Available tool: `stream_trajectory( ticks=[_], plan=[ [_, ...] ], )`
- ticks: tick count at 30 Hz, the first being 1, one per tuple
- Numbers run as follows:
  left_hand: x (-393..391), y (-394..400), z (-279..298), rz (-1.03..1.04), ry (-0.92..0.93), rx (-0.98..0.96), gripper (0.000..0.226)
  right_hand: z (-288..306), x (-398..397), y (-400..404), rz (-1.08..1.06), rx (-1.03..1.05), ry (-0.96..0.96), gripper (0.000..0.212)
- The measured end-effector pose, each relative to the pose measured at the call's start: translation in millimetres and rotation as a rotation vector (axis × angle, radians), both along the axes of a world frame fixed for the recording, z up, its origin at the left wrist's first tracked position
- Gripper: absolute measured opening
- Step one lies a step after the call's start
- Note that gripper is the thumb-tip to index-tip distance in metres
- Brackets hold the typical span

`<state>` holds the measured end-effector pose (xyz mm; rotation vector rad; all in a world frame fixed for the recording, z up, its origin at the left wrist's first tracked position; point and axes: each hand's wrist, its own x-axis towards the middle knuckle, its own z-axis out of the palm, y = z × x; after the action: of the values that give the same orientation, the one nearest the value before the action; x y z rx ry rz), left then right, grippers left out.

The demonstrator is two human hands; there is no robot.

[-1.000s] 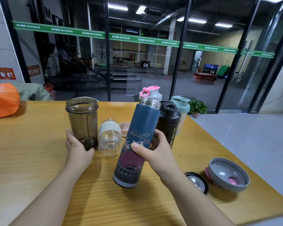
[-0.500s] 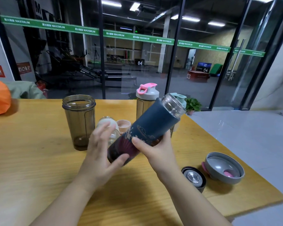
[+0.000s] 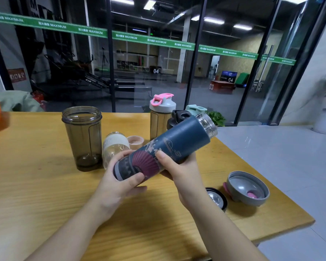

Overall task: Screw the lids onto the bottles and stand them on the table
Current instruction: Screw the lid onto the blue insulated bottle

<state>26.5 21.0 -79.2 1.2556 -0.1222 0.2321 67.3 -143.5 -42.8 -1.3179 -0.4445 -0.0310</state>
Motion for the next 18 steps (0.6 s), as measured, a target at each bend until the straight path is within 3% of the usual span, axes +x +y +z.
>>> stream_trajectory(
  ticks=[4,7,10,13,18],
  plan=[
    [-6.4,-10.5,3.1,-0.05,0.081,-0.186,0.102,1.4,-0.4,-9.4,0.038,-0.022,0.042,0.061],
    [-7.4,-16.6,1.8,-0.043,0.129,-0.251,0.102,1.9,0.3,-23.7,0.036,-0.19,-0.005,0.046],
    [-9.0,-19.2,-0.2,-0.032,0.19,-0.27,0.097,4.1,0.6,-45.3,-0.005,-0.469,-0.122,0.037],
    [-9.5,-16.7,-1.2,-0.043,0.214,-0.253,0.093,10.2,-1.1,-73.9,-0.099,-0.872,-0.297,0.038],
    [-9.8,-15.9,-4.7,-0.075,0.285,-0.188,0.097,12.4,-9.1,-109.4,-0.052,-1.285,-0.331,0.057]
  ],
)
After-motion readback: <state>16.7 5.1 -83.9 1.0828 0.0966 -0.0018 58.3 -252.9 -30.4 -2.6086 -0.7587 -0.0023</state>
